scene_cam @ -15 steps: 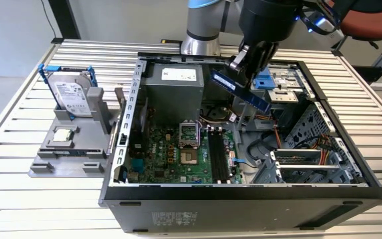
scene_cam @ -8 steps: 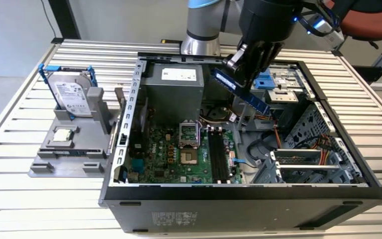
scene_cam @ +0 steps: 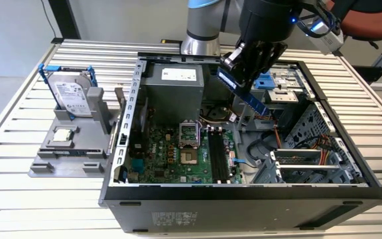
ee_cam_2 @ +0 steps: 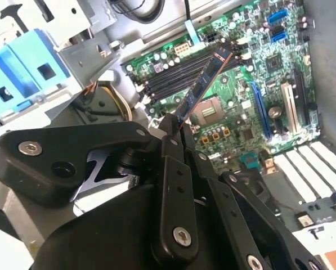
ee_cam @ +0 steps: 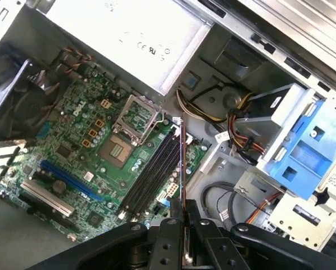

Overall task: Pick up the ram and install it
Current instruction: 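Insert the ram into the slot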

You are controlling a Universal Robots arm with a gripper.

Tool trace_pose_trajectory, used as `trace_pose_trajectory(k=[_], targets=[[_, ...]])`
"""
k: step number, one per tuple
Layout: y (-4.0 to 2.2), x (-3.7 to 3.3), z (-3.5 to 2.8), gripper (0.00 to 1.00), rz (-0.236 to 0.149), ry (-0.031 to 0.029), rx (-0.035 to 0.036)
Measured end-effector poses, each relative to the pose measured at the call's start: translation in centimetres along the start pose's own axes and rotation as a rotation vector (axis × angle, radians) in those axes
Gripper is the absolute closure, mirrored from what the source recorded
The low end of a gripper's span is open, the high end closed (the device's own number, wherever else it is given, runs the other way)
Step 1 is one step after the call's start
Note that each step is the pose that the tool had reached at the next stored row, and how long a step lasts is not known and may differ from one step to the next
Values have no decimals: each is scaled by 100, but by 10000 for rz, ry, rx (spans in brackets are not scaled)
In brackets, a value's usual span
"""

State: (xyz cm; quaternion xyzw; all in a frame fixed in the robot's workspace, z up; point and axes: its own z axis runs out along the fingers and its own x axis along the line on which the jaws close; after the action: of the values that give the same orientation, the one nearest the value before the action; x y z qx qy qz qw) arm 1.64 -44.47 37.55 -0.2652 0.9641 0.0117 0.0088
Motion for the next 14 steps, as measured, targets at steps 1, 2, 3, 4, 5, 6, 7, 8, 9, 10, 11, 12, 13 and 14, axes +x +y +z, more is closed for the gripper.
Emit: trace_pose_trajectory(k=[1,2,3,4,5,6,7,8,9,10,11,12,13,14], targets=[[0,0,0,100,129,-2,3],[0,0,0,100,268,-4,7],[0,0,0,100,406,-7,10],[-1,0,0,100,544,-9,13],[-1,0,0,100,680,-12,16],[-1,1,-1,100,817,-13,20],[-1,1,-1,100,943,-16,22],[-1,1,-1,100,1088,-18,26],[-1,1,0,100,1213,-22,28],[-1,1,0,100,1351,-24,31],[-1,1,0,100,1491,-27,34],[-2,1,0,100,1624,-29,38],[-2,1,0,100,1746,-31,40],[-2,1,0,100,1886,-34,44]])
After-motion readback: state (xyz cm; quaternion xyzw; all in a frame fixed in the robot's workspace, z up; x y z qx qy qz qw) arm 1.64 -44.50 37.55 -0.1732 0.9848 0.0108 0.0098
